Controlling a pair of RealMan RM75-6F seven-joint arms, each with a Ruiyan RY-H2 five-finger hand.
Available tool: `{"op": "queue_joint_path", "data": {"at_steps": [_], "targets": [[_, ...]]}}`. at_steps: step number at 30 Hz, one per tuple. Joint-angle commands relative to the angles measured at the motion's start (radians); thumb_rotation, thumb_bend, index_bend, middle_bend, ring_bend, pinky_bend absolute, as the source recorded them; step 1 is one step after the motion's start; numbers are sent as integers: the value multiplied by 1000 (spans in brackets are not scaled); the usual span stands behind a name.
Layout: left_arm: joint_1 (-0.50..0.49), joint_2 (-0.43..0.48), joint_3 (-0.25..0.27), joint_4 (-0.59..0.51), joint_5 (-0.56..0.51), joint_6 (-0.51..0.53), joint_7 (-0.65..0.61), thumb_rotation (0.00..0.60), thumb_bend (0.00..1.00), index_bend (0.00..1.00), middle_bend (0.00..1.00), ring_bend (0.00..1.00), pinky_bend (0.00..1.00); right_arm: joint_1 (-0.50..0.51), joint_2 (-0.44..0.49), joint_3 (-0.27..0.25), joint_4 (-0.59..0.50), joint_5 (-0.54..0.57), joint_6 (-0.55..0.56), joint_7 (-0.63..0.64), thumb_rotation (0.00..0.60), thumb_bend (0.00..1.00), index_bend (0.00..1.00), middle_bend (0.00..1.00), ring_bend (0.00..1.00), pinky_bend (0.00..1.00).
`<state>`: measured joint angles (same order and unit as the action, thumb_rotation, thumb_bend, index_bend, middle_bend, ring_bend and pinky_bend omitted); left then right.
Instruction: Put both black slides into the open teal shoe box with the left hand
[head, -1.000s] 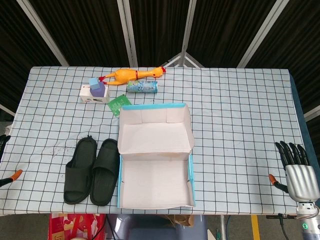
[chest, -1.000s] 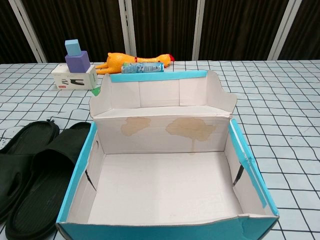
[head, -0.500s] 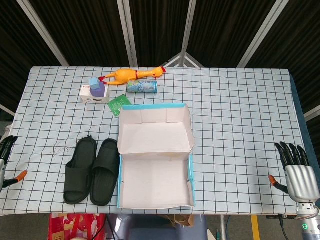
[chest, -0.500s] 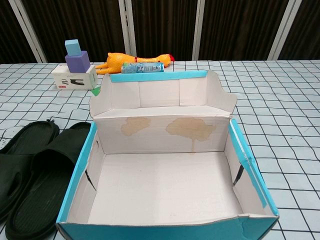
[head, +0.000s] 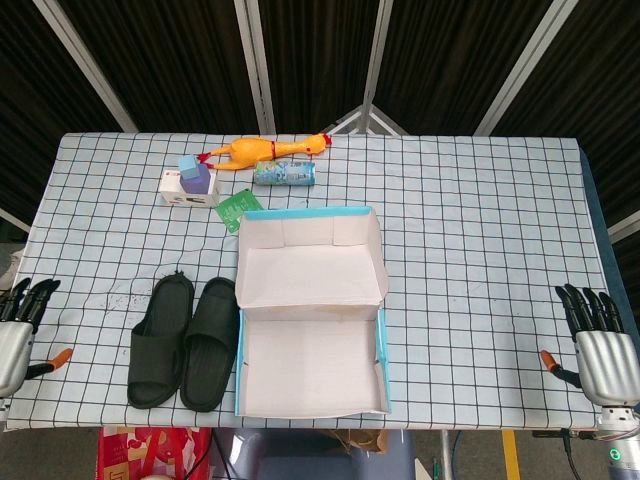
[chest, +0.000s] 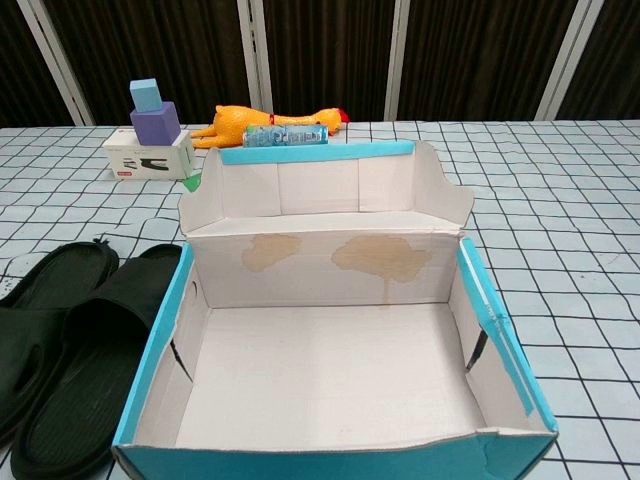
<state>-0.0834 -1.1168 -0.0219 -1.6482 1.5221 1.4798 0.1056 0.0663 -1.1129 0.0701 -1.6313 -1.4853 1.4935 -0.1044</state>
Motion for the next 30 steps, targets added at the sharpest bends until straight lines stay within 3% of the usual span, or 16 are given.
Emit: {"op": "queue_joint_path", "data": {"at_steps": [1, 7, 13, 20, 30], "targets": [[-13, 9, 38, -45, 41, -41, 12, 600, 92, 89, 103, 22, 136, 0, 0, -1, -3, -2, -1, 0, 600, 246, 46, 90, 34, 40], [-41, -10, 94, -106, 103, -120, 78, 600, 13, 87, 111, 22, 112, -2, 5, -2, -5, -1, 0, 5, 600, 246, 46, 90, 34, 40], [-59, -46, 128, -116, 144, -171, 118, 600, 6, 89, 143, 22, 104, -8, 12, -1, -5, -4, 11, 22, 600, 246, 47, 90, 35, 40], [-61, -73, 137, -111, 138, -193, 178, 600, 6, 78, 145, 22, 104, -11, 15, -1, -3, -9, 16, 35, 600, 246, 46, 90, 39, 40], [-48, -41, 128, -160, 51, -203, 302, 600, 5, 53, 138, 16, 76, -13, 18, -1, -1, -11, 18, 44, 600, 246, 46, 90, 45, 40]]}}
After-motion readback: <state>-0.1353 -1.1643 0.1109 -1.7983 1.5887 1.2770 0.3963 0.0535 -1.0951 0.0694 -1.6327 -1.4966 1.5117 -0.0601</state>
